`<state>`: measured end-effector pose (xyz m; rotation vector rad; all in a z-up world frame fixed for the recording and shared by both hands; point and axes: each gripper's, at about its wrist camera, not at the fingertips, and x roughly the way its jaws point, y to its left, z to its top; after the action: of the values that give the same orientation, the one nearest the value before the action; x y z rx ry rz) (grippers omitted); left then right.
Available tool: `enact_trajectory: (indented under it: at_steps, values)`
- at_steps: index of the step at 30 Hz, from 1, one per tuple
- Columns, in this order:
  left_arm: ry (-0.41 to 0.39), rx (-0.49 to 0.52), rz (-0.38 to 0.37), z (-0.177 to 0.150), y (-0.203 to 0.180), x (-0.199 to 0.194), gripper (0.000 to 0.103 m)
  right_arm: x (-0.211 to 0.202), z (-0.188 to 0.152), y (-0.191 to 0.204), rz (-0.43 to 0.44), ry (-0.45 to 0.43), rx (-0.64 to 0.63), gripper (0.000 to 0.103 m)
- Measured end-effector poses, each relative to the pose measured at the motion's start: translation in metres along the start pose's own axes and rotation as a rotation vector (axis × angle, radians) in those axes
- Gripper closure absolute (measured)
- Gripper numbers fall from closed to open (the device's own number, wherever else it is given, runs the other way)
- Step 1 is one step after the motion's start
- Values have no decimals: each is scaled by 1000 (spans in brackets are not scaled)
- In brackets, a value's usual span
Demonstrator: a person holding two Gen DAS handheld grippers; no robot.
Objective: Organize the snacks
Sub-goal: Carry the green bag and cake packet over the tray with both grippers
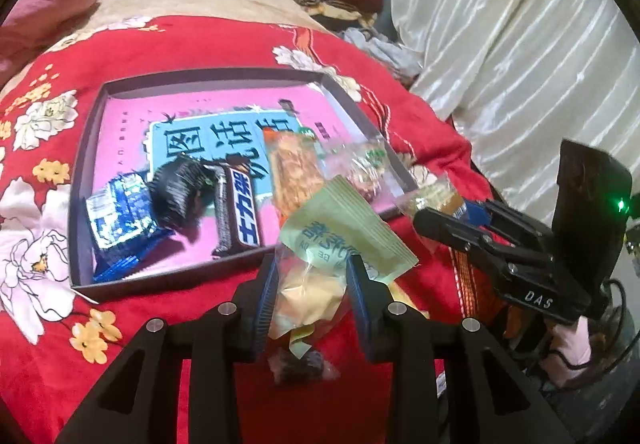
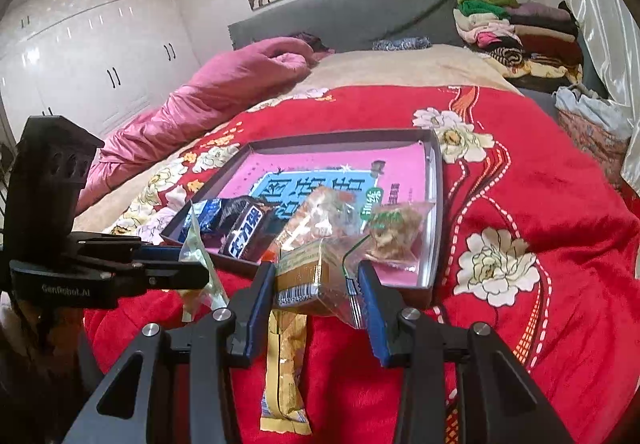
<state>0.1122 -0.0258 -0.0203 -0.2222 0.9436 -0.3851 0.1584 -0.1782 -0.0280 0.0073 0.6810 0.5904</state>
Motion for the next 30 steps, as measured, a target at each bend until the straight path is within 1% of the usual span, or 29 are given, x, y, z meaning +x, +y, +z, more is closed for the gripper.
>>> enact_trajectory:
  at_steps: [4, 9, 19, 21, 23, 30]
  values:
    - [-33, -44, -6, 9, 8, -6, 68, -3, 3, 0, -1, -29, -11, 61]
    - [-76, -66, 11, 17, 10, -14, 68, -6, 7, -1, -1, -63, -16, 61]
    - [-152, -103, 69, 29, 19, -29, 68, -8, 13, -6, -4, -93, -8, 61]
    - [-158, -103, 72, 31, 20, -31, 68, -8, 13, -7, -7, -98, -6, 61]
    - [-170, -104, 91, 32, 21, -33, 68, -8, 13, -8, -7, -103, -3, 61]
    - [-180, -130, 102, 33, 28, -33, 68, -10, 16, -14, -21, -125, 17, 61]
